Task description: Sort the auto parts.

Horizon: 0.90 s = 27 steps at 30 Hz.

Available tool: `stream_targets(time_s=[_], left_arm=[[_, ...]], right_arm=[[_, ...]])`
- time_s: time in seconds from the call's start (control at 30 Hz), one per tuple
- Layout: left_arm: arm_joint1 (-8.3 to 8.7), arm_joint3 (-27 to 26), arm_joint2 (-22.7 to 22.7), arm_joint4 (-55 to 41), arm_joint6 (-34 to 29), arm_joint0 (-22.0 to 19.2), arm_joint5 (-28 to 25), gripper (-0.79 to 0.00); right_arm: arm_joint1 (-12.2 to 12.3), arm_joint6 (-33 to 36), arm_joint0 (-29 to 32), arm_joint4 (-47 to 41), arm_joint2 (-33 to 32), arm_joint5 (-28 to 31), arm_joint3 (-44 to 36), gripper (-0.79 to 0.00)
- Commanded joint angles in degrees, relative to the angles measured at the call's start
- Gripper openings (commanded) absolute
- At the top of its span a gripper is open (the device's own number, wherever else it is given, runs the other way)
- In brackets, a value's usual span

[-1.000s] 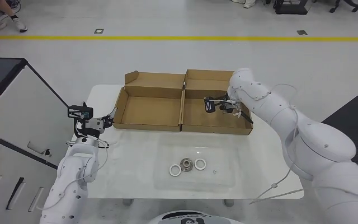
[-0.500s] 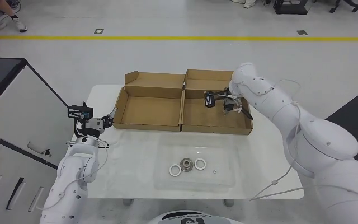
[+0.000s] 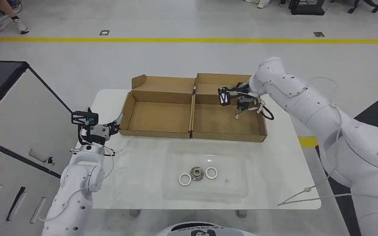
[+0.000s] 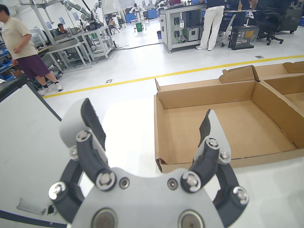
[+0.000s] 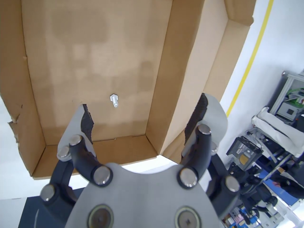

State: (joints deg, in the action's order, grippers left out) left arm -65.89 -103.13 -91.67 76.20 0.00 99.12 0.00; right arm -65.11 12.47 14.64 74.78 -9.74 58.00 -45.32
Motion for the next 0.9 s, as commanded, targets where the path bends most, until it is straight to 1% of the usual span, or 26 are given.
stream_targets(time_s=[0.0,0.1,0.23,0.37,0.5,0.57,0.87], left_arm=[[0.00,0.0,0.0,0.0,0.0,0.0,0.0,0.000],[0.00,0.0,0.0,0.0,0.0,0.0,0.0,0.000],[0.00,0.0,0.0,0.0,0.0,0.0,0.0,0.000],[0.00,0.0,0.0,0.0,0.0,0.0,0.0,0.000],[0.00,0.0,0.0,0.0,0.0,0.0,0.0,0.000],[0.00,0.0,0.0,0.0,0.0,0.0,0.0,0.000],[0.00,0.0,0.0,0.0,0.0,0.0,0.0,0.000]], right_arm=[[2.3,-0.2,-0.5,-0.6,0.0,0.0,-3.9,0.000],[6.2,0.6,-1.4,-2.5,0.0,0.0,-11.2,0.000],[11.7,3.5,-2.1,-6.2,0.0,0.0,-22.4,0.000],[16.9,6.7,-2.7,-12.0,0.0,0.0,-32.4,0.000],[21.3,10.2,-3.5,-17.6,0.0,0.0,-40.6,0.000],[23.2,11.8,-4.1,-20.4,0.0,0.0,-43.4,0.000],[23.2,11.8,-4.1,-20.4,0.0,0.0,-43.4,0.000]])
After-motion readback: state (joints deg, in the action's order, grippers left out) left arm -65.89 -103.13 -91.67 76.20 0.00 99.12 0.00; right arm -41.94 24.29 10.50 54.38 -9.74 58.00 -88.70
